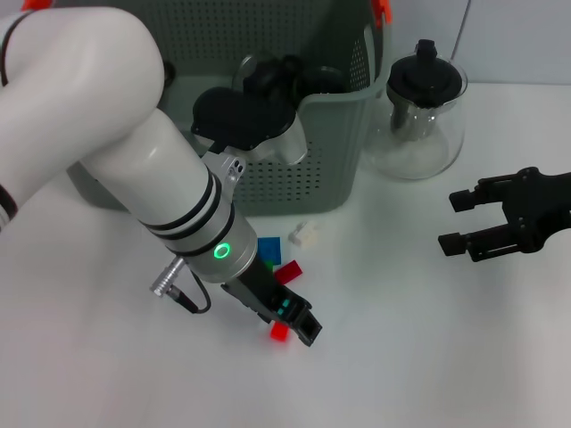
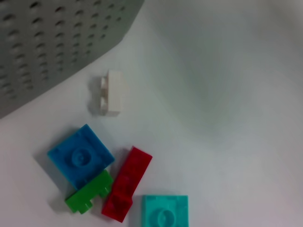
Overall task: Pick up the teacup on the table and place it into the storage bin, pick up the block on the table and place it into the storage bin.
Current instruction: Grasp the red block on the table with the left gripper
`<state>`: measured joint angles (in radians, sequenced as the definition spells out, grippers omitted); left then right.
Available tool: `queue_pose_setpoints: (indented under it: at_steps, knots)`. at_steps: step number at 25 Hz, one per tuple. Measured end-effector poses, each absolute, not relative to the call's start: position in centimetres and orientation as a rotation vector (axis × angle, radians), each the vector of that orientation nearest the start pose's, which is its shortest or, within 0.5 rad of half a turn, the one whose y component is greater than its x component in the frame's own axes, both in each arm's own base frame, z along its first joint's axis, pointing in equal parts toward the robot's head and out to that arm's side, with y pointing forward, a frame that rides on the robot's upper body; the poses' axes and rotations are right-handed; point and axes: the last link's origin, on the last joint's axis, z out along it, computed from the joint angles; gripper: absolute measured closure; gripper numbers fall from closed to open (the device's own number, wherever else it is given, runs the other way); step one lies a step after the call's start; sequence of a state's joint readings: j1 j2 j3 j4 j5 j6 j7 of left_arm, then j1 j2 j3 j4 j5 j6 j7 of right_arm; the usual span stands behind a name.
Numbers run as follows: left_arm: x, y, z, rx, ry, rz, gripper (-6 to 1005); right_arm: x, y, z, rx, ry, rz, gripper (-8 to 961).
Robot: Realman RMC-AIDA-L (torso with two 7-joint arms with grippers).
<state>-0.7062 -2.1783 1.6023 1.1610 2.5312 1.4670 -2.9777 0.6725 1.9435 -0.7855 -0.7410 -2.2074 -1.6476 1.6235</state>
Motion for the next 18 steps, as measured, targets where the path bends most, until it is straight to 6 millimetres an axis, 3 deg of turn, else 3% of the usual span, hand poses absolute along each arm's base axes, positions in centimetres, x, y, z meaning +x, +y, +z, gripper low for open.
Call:
queue_pose_setpoints:
  at_steps: [18]
  knots:
    - [-15.33,33.13,-9.35,-2.517,-1.253,0.589,370,24.65,36.15,4.29,-2.931,0.615,0.275,116]
